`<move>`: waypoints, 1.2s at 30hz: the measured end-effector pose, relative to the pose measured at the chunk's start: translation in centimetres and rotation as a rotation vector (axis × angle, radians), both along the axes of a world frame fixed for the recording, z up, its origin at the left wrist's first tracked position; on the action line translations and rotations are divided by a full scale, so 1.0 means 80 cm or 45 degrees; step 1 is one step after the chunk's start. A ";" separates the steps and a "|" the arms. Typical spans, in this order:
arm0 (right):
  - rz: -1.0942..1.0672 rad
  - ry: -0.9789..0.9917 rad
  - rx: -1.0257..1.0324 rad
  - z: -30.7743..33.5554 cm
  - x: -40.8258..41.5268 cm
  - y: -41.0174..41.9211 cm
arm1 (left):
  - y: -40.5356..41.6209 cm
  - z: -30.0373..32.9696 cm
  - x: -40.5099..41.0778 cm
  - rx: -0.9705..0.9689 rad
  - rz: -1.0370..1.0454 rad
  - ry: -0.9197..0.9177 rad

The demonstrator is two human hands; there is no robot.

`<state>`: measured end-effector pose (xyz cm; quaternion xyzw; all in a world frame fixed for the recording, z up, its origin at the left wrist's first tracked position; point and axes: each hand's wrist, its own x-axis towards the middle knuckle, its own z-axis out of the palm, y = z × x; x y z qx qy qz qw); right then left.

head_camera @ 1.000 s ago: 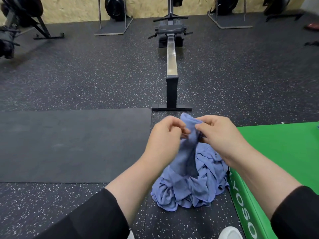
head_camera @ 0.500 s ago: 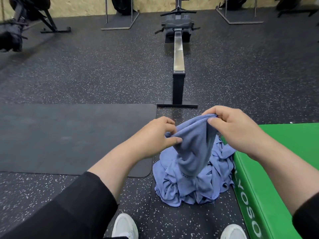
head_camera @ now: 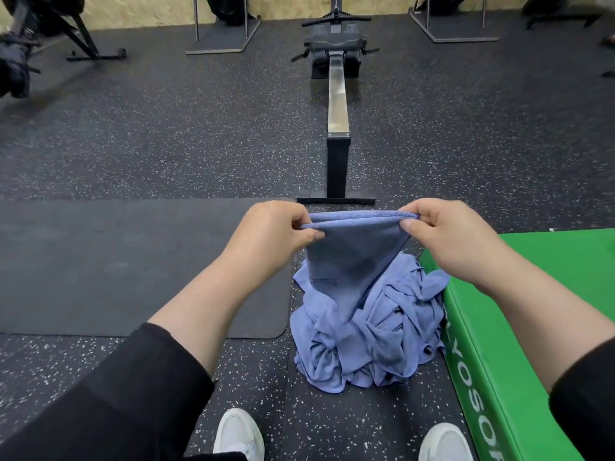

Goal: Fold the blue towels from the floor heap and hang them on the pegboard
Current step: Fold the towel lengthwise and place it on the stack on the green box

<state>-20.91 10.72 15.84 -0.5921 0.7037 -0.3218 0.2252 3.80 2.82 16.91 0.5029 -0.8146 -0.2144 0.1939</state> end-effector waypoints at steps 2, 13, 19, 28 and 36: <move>-0.008 -0.013 -0.015 0.001 0.000 0.000 | 0.000 0.000 0.001 -0.007 0.029 0.063; -0.022 -0.102 -0.123 0.008 0.012 0.000 | 0.004 0.010 -0.005 0.083 -0.072 0.195; -0.029 -0.295 -0.166 0.011 0.023 -0.001 | 0.008 0.014 -0.008 0.239 0.053 0.444; 0.003 -0.326 -0.170 0.012 0.028 0.000 | 0.009 0.008 -0.008 0.248 -0.022 0.351; -0.033 -0.136 -0.152 -0.006 0.032 -0.004 | 0.029 0.011 -0.028 0.740 0.110 0.369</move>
